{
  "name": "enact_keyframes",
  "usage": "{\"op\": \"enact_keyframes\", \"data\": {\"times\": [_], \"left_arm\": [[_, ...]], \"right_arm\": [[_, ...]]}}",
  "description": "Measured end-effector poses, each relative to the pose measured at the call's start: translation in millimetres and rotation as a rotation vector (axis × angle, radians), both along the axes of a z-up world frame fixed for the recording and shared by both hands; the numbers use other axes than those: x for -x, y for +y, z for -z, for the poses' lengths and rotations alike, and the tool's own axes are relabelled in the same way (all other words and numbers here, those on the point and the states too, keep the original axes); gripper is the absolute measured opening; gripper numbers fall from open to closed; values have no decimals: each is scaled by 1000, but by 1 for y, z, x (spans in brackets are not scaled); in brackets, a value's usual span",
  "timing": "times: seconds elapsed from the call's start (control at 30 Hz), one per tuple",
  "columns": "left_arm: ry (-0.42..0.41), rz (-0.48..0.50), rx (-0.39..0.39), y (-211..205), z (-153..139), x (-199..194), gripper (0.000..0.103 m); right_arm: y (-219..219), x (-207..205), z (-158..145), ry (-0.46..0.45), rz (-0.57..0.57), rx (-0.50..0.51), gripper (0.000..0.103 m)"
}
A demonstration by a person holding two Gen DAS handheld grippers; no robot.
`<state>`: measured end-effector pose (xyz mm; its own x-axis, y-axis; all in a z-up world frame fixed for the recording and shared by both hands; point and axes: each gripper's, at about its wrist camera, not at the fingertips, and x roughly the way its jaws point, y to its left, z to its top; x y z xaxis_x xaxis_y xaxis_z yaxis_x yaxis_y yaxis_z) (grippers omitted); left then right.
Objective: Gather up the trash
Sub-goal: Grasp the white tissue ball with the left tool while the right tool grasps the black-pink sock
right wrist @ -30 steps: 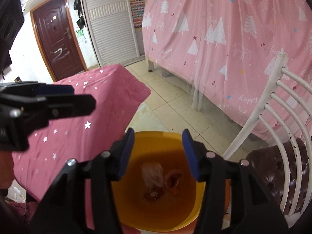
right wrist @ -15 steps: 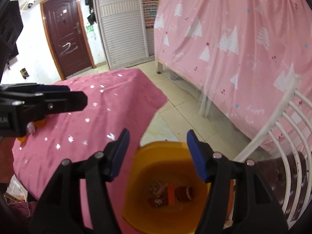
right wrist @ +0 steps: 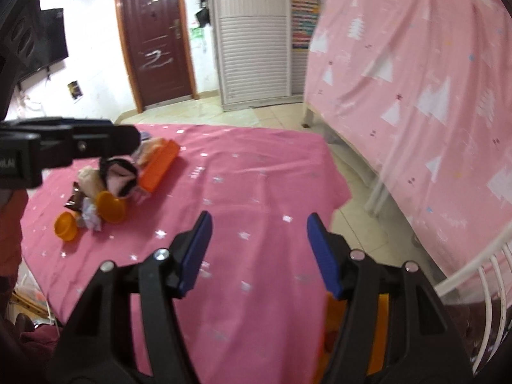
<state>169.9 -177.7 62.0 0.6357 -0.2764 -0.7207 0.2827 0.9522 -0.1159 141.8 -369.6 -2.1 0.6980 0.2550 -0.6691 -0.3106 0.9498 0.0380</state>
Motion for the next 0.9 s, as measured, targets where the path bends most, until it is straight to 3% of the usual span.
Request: {"op": "enact_keyframes", "data": {"times": [0.2, 0.3, 0.43, 0.67, 0.9], "left_arm": [[-15, -87, -27, 57, -5, 3, 79], [-2, -119, -37, 79, -2, 1, 80], [31, -148, -38, 103, 10, 0, 80], [78, -159, -31, 125, 33, -3, 80], [102, -166, -16, 132, 51, -5, 80]], "right_arm": [[42, -7, -3, 4, -59, 16, 59], [61, -10, -9, -6, -87, 25, 68], [87, -14, -15, -20, -135, 41, 69], [122, -25, -17, -16, -182, 96, 69], [130, -34, -12, 4, -175, 121, 69]]}}
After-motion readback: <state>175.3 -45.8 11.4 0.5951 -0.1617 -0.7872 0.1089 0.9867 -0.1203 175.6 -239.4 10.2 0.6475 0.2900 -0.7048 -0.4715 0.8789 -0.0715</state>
